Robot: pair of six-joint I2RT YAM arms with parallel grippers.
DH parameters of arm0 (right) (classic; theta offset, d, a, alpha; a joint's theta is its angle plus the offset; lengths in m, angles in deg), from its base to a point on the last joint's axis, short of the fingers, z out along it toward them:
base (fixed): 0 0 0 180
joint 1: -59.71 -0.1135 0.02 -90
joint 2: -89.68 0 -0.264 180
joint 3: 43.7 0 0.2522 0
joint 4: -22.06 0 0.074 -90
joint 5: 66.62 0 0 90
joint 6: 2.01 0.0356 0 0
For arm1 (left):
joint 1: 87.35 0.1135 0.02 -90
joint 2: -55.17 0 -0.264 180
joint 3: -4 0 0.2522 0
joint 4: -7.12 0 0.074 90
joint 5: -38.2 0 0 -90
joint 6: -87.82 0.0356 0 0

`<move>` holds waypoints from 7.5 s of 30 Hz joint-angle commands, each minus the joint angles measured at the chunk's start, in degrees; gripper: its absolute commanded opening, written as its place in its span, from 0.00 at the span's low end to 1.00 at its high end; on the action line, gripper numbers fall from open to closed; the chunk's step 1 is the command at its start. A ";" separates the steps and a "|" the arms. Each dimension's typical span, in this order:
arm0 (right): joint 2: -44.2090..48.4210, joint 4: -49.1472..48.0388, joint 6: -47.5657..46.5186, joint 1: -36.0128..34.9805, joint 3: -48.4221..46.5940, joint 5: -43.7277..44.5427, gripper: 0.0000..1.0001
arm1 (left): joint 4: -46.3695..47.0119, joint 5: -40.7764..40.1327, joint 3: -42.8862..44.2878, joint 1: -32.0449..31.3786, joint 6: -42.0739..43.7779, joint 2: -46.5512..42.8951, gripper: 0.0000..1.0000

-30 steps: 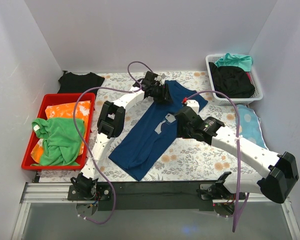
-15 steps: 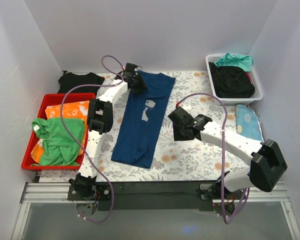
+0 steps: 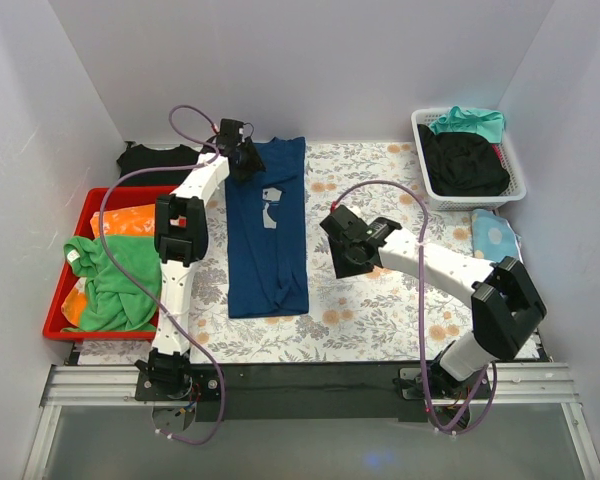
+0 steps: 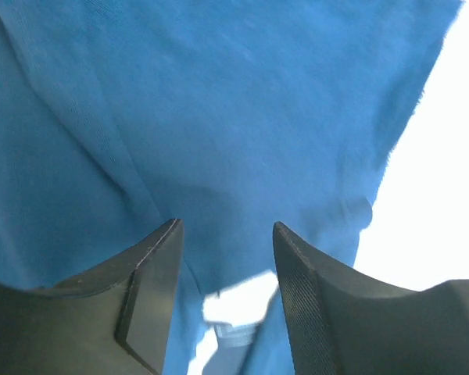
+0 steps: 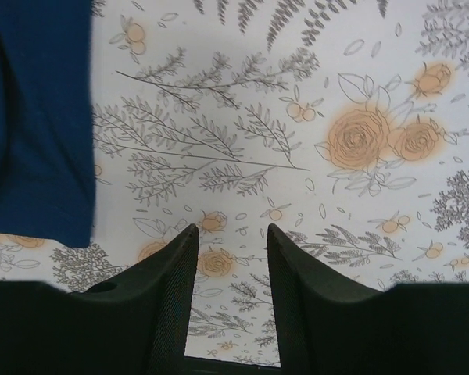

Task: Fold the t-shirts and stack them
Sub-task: Rotate the tshirt 90 degrees, then grab the bottom of the folded rectangular tshirt with both arms, then fold the folded rectangular tshirt in 1/3 of the way

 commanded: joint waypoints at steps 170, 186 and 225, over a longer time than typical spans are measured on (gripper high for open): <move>-49.91 -2.54 -23.74 16.94 -63.03 -29.58 0.01 | -11.24 -17.77 -32.42 -2.75 -12.49 -29.25 0.00; -40.97 -21.53 -13.10 22.83 -56.47 -34.57 0.44 | -4.20 -17.60 -22.20 -2.14 -4.05 -27.40 0.28; -54.57 -16.95 -13.72 19.32 -67.16 -34.42 0.34 | -3.07 -7.92 -24.33 -1.35 -5.19 -16.07 0.00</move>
